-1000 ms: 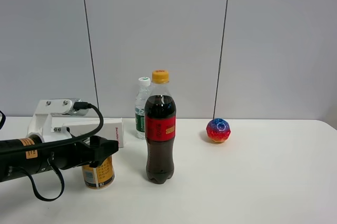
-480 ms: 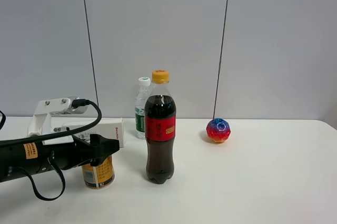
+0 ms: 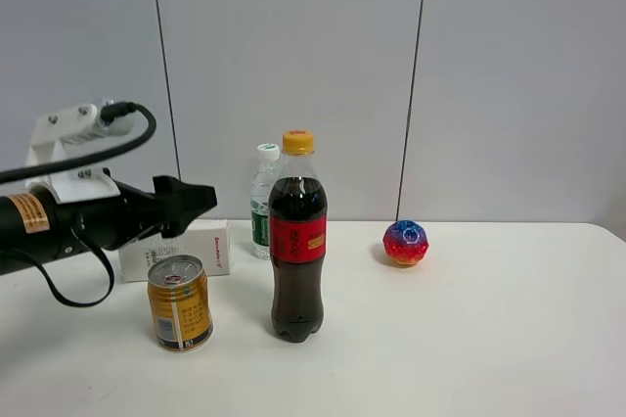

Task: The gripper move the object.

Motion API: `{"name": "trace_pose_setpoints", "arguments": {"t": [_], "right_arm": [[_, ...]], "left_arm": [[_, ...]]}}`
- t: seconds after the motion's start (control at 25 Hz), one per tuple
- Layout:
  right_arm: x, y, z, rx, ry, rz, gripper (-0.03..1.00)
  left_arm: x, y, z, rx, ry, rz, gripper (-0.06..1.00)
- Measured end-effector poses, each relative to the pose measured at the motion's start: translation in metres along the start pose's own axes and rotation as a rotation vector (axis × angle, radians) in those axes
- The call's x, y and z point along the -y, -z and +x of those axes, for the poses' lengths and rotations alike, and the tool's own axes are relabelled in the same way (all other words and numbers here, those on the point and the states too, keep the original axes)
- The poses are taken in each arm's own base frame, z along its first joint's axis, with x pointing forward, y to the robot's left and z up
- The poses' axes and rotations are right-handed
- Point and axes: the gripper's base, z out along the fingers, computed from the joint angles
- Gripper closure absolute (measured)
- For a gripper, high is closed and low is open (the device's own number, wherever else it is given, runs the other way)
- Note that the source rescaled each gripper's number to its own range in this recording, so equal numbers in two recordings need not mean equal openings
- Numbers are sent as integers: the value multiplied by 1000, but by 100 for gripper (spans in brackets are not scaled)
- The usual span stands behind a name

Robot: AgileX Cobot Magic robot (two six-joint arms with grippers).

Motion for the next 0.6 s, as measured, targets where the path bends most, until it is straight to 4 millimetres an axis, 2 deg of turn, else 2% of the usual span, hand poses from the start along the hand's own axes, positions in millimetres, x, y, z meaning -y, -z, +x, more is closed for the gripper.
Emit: {"name": "trace_pose_setpoints", "arguments": {"t": [0.28, 0.6], "right_arm": [[0, 0, 0, 0, 0, 0, -3], [0, 0, 0, 0, 0, 0, -3]], "left_arm": [[9, 20, -53, 130, -32, -49, 44], [19, 53, -99, 91, -77, -143, 44]]}}
